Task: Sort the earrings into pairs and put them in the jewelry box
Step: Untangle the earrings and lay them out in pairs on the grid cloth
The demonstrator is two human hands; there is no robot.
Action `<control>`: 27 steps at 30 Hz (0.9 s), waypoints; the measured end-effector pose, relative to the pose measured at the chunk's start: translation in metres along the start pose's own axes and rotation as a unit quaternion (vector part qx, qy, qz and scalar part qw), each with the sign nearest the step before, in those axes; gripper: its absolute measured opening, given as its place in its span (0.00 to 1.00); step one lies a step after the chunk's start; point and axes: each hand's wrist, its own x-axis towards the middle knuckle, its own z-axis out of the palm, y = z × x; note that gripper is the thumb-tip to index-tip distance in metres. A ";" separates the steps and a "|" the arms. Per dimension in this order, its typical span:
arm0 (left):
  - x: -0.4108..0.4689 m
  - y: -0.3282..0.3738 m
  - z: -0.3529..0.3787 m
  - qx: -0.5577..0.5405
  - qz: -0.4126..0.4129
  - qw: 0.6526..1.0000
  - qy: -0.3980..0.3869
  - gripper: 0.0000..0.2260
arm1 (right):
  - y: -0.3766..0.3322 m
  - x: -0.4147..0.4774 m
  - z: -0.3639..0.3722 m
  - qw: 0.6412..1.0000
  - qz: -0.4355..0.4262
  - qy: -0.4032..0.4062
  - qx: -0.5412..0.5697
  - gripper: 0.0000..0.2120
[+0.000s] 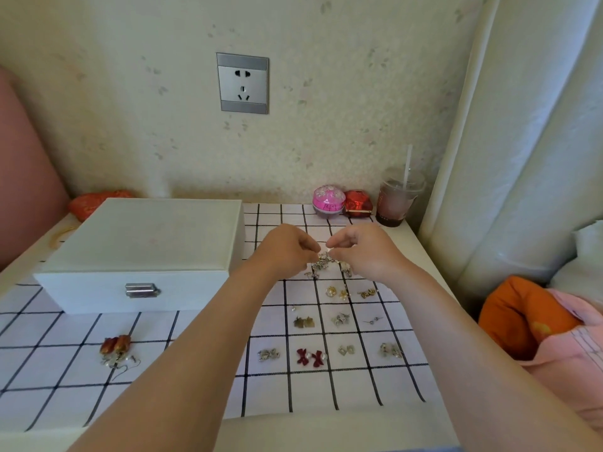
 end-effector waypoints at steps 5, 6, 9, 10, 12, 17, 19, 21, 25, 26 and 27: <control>0.004 -0.004 0.001 0.066 -0.004 0.998 0.000 0.07 | 0.007 0.002 0.001 0.997 0.021 -0.008 -0.075 0.07; 0.004 -0.003 -0.001 0.066 0.003 0.998 0.002 0.07 | 0.007 0.002 -0.001 0.998 0.020 -0.005 -0.065 0.07; 0.002 0.003 -0.007 0.036 0.038 0.999 -0.003 0.10 | 0.001 0.003 -0.003 1.000 0.026 0.002 -0.002 0.07; 0.001 0.005 -0.008 0.027 0.050 0.998 -0.005 0.12 | -0.002 0.002 -0.004 0.999 0.034 0.002 0.037 0.06; -0.001 0.009 -0.007 -0.002 0.059 0.998 -0.006 0.12 | -0.008 0.001 -0.005 0.991 0.059 -0.005 0.123 0.07; -0.003 0.014 -0.011 -0.083 0.033 0.995 0.039 0.04 | -0.013 -0.003 -0.006 0.977 0.064 0.016 0.203 0.07; -0.004 0.014 -0.015 -0.064 0.033 0.996 0.053 0.03 | -0.013 -0.002 -0.005 0.981 0.053 0.025 0.187 0.05; -0.006 0.014 -0.019 -0.007 0.039 0.997 0.065 0.02 | -0.009 -0.001 -0.002 0.996 0.024 0.028 0.084 0.04; -0.010 0.014 -0.027 0.167 0.017 0.985 0.030 0.03 | -0.002 -0.001 0.007 0.989 -0.011 -0.013 -0.148 0.11; -0.012 0.013 -0.028 0.202 0.004 0.979 -0.003 0.02 | -0.002 -0.002 0.009 0.983 -0.017 -0.013 -0.184 0.12; -0.014 0.013 -0.027 0.229 -0.006 0.973 -0.036 0.02 | -0.003 -0.001 0.011 0.976 -0.024 -0.011 -0.216 0.11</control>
